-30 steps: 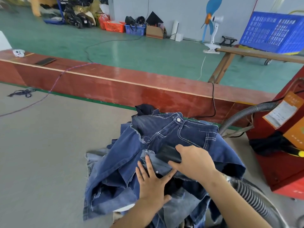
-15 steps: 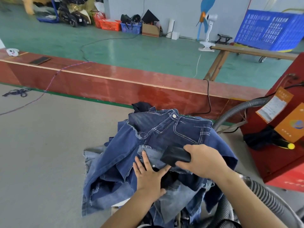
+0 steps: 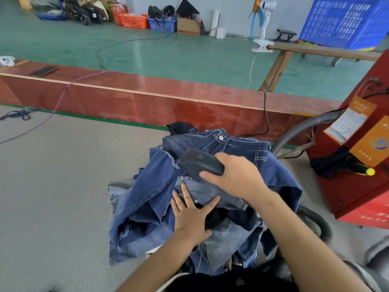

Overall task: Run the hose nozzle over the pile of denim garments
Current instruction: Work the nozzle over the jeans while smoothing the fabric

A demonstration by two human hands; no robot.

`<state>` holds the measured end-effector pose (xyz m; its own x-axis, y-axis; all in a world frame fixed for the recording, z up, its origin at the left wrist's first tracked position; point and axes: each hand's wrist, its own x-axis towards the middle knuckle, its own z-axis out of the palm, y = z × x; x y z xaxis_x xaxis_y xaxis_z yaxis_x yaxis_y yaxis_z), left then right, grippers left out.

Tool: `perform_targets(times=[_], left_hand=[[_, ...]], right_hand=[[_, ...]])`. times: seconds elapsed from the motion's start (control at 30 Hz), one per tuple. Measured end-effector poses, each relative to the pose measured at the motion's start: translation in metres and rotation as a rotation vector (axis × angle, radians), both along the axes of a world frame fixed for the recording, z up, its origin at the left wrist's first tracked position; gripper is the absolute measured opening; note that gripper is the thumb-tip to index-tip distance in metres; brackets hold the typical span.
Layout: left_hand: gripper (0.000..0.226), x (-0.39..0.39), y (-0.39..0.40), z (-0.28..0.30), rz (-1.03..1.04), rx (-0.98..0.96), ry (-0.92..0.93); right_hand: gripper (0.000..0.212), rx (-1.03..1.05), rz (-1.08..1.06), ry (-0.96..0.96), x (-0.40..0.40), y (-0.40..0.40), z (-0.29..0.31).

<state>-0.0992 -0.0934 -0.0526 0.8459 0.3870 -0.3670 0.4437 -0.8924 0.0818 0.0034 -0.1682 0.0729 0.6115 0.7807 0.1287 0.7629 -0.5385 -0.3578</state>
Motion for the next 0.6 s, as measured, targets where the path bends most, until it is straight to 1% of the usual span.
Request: perform_targets(times=[0.07, 0.13, 0.27, 0.37, 0.4, 0.5, 0.6], left_hand=[[0.098, 0.0, 0.001, 0.002, -0.009, -0.012, -0.008], [0.098, -0.001, 0.002, 0.002, -0.015, -0.021, -0.01], [0.097, -0.001, 0.003, 0.001, -0.019, -0.019, -0.037], [0.096, -0.001, 0.002, -0.001, -0.026, -0.007, -0.04], [0.095, -0.001, 0.002, -0.002, -0.023, -0.008, -0.037], [0.091, 0.001, 0.001, -0.003, -0.011, -0.008, -0.023], [0.094, 0.0, 0.001, -0.005, -0.013, -0.016, -0.021]], right_hand=[[0.033, 0.014, -0.043, 0.057, 0.011, -0.013, 0.014], [0.034, -0.067, -0.086, 0.106, 0.021, -0.034, 0.02], [0.034, -0.301, -0.102, 0.045, 0.032, -0.072, 0.012], [0.036, -0.436, -0.075, 0.019, 0.034, -0.08, 0.002], [0.036, -0.44, -0.063, 0.026, 0.035, -0.079, -0.002], [0.036, -0.369, -0.029, 0.043, 0.029, -0.061, -0.013], [0.037, -0.322, 0.013, -0.042, 0.019, -0.034, -0.024]])
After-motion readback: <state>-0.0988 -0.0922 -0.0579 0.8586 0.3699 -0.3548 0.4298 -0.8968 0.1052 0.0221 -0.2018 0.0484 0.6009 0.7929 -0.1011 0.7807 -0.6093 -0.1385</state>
